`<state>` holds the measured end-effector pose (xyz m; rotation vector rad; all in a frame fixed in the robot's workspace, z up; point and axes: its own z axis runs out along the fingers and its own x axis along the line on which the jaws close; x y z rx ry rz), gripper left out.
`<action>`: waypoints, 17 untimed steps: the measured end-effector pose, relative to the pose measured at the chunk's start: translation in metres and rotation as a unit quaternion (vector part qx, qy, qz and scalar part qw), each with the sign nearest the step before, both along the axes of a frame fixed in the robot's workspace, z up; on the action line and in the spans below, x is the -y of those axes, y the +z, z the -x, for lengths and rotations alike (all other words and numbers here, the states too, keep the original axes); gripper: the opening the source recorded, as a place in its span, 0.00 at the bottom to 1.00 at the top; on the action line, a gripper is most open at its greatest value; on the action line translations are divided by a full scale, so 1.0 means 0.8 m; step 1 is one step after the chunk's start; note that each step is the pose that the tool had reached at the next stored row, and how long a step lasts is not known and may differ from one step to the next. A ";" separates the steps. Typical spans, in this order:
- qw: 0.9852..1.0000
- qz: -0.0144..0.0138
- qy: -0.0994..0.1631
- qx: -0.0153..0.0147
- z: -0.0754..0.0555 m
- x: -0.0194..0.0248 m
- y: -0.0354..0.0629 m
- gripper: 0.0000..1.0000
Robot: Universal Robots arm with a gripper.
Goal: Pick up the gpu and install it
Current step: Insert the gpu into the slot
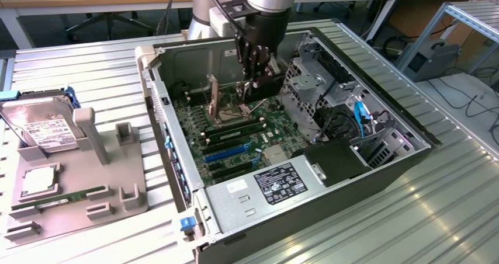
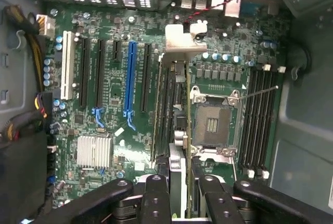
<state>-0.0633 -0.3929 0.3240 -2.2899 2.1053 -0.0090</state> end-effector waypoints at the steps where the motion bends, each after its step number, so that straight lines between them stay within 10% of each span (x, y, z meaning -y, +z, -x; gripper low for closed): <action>1: 1.000 0.000 0.000 0.000 0.000 0.0000 0.000 0.27; 17: 1.000 0.000 0.000 0.000 0.000 0.0121 0.000 0.27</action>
